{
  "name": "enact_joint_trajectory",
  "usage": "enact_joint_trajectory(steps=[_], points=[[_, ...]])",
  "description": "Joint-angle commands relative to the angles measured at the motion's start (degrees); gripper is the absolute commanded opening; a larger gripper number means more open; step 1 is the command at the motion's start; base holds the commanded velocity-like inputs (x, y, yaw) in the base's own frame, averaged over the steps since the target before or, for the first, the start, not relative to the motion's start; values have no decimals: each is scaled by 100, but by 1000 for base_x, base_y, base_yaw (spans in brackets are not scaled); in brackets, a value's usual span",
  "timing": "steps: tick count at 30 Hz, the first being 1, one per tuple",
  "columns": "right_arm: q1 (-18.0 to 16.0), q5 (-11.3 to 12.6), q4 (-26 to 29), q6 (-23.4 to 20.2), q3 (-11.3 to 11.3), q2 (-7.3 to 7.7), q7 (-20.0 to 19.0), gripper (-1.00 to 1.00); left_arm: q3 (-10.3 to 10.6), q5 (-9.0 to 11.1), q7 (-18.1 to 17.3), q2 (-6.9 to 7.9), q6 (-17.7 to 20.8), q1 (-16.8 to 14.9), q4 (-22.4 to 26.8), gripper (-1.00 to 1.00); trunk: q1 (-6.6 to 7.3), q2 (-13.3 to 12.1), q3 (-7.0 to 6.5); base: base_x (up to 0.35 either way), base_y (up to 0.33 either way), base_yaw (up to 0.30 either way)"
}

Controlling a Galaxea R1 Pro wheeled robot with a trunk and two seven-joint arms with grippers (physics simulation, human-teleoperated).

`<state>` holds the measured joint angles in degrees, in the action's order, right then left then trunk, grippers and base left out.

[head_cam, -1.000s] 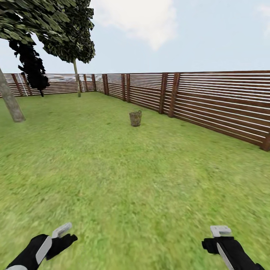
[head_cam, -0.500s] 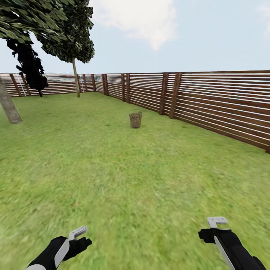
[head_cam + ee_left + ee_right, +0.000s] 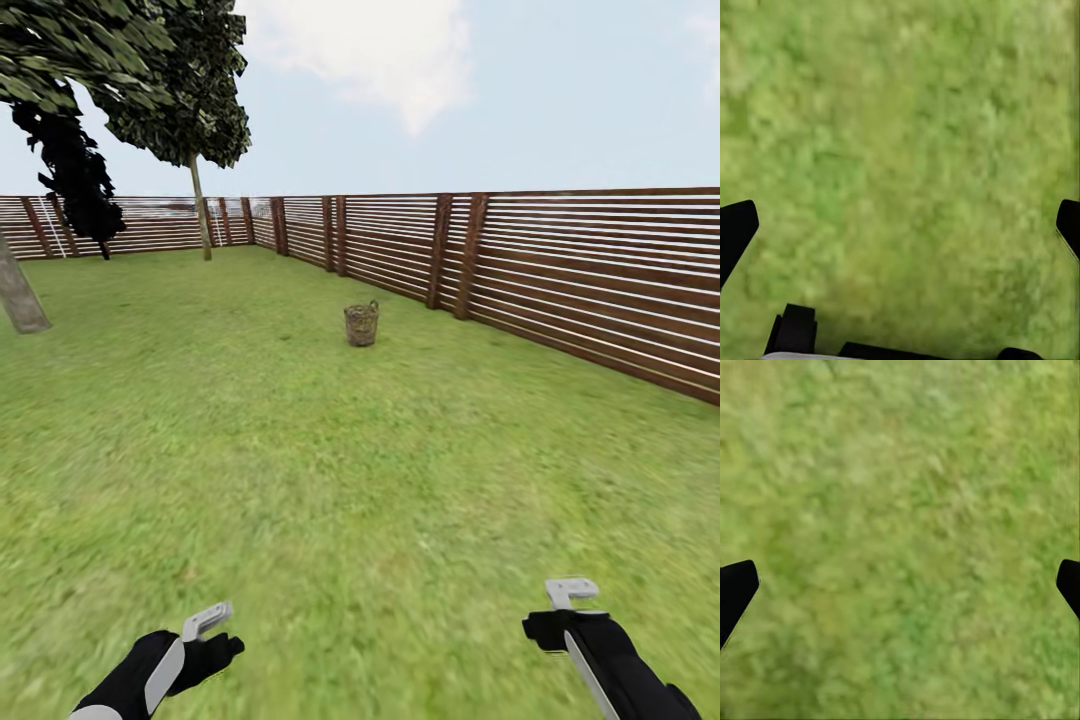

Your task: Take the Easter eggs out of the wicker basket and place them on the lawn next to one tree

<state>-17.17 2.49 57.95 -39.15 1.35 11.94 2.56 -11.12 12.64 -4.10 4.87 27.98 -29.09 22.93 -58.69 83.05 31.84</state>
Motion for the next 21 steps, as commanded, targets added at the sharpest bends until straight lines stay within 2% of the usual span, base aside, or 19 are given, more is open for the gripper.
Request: enact_joint_trajectory(steps=[1,11,21], points=[[-4,23,6,-29,37,0,30,100,-39,2,-21,-3,39,-3,5,100,-3,3,6,345,0,0],[-2,25,-39,-16,75,-18,42,100,-39,1,-21,-10,42,-3,1,100,-3,3,6,345,0,0],[-2,23,-72,-10,270,-37,50,100,-39,1,-27,-12,93,-2,-4,100,-3,3,6,345,0,0]])
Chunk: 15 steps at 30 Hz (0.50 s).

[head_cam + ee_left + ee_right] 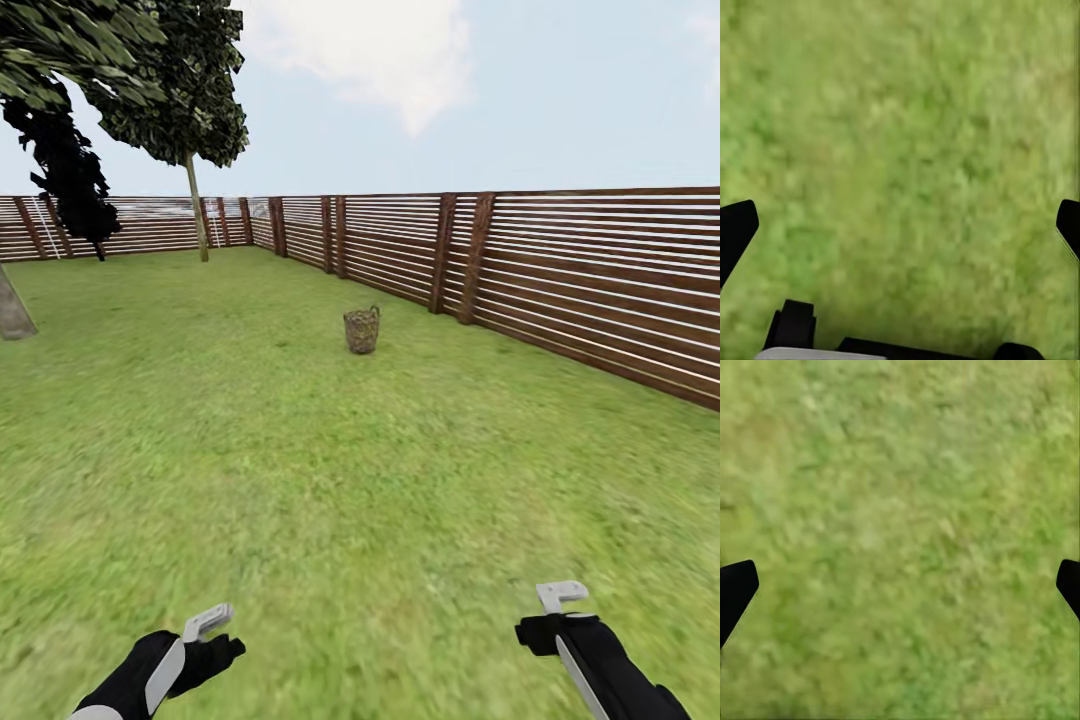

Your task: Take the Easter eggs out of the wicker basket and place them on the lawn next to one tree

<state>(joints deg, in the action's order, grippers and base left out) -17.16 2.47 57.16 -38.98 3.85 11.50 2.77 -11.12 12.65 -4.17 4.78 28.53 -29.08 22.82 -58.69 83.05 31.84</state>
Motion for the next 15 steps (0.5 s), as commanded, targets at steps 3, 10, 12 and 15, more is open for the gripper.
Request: enact_joint_trajectory(steps=[3,10,12,15], points=[[-5,25,6,-12,27,-11,30,100,-40,1,-15,-8,39,-5,-3,100,-3,3,6,345,0,0],[-3,25,5,-3,28,-16,31,100,-31,1,-14,-12,39,-4,-5,100,-3,3,-19,345,0,0],[-3,25,5,-4,28,-17,31,100,-31,1,-14,-12,39,-5,-5,100,-3,3,-37,345,0,0],[-3,25,5,-4,28,-17,31,100,-31,1,-14,-12,39,-5,-5,100,-3,3,-65,345,0,0]])
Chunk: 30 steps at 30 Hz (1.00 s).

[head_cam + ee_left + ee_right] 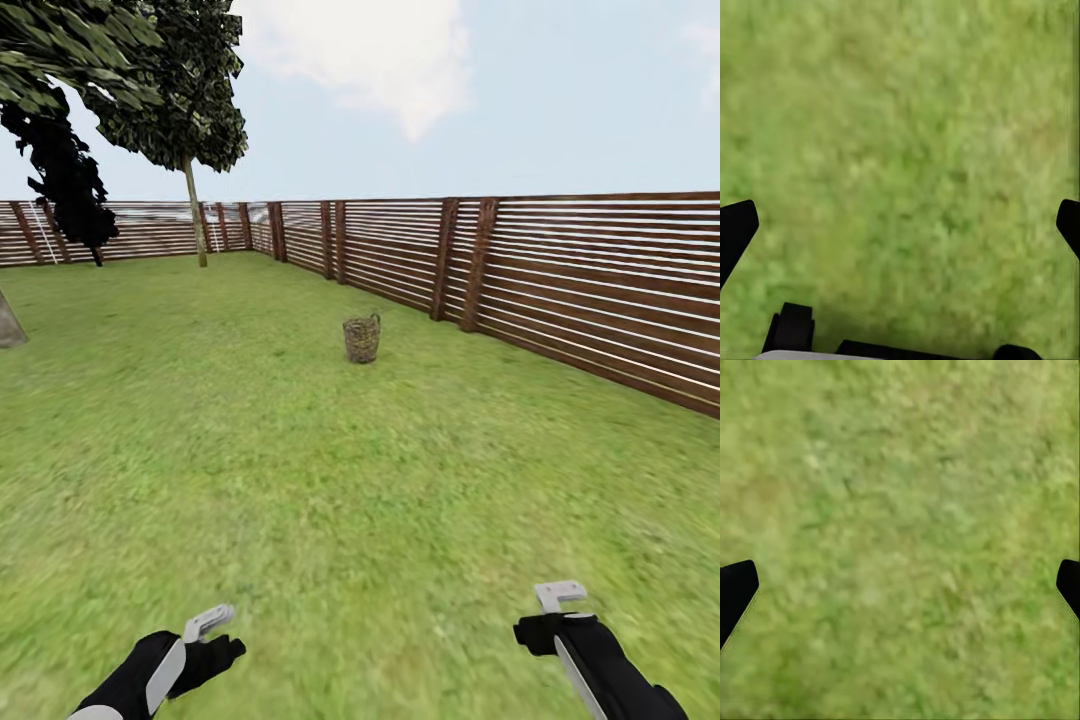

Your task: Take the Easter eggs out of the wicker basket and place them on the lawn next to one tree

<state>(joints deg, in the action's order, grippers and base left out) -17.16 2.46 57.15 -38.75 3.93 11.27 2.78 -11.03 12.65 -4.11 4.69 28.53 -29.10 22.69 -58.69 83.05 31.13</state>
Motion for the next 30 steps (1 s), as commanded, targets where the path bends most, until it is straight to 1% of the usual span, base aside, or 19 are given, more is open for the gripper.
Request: enact_joint_trajectory(steps=[1,13,30], points=[[-4,26,7,-25,20,7,29,100,-40,0,-20,-4,38,-3,8,100,-4,3,-4,345,0,0],[-4,26,-1,-27,20,7,29,100,-40,0,-20,-4,38,-4,8,100,-4,3,-110,345,0,0],[-6,26,-2,-27,20,7,29,100,-40,0,-20,-4,38,-1,8,100,-4,3,-117,345,0,0]])
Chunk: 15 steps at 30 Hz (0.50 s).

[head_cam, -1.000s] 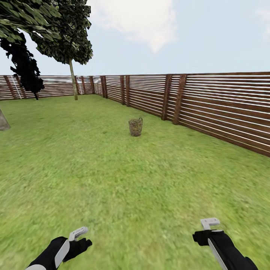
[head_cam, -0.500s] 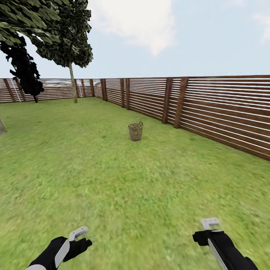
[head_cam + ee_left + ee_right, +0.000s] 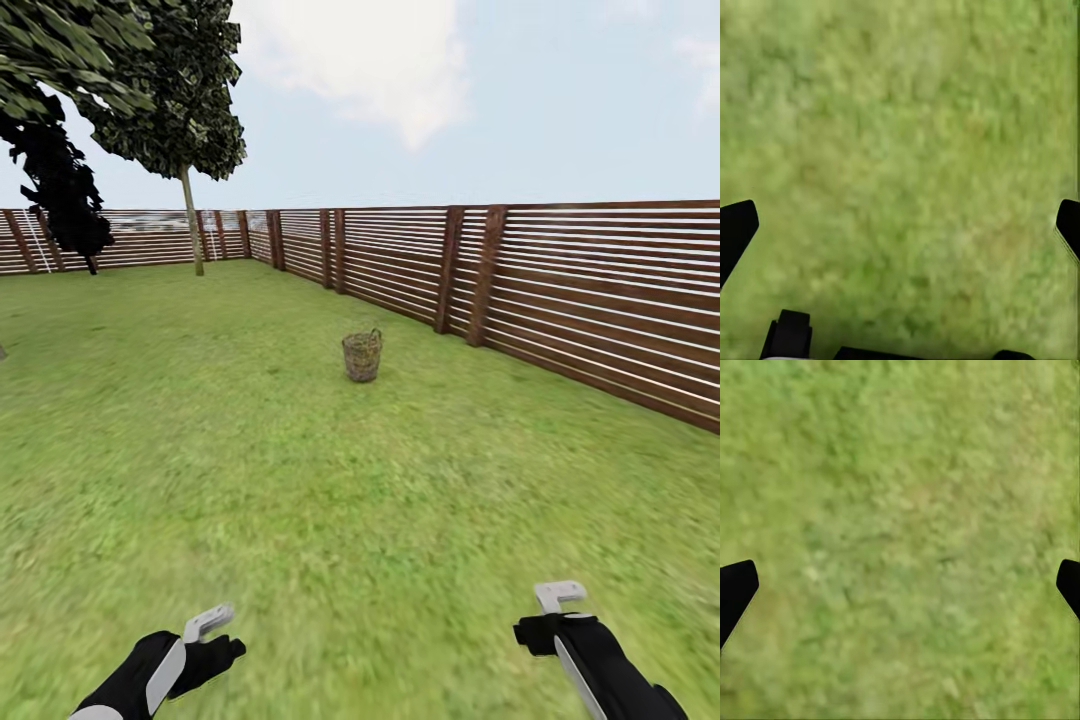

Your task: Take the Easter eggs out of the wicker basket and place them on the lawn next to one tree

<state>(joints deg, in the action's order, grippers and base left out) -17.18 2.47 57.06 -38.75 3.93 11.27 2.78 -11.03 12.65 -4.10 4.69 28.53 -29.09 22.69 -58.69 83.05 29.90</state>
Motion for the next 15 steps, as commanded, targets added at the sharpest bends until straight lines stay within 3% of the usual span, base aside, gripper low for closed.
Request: enact_joint_trajectory(steps=[1,12,15], points=[[-2,26,7,-27,20,7,29,100,-40,0,-20,-3,38,-2,8,100,-3,3,6,345,0,0],[-3,22,12,-27,22,7,29,100,-33,0,-20,-36,38,-2,8,100,-3,3,6,345,0,0],[2,22,10,-21,130,7,28,100,-31,0,-20,-38,38,-3,8,100,-3,3,6,345,0,0]])
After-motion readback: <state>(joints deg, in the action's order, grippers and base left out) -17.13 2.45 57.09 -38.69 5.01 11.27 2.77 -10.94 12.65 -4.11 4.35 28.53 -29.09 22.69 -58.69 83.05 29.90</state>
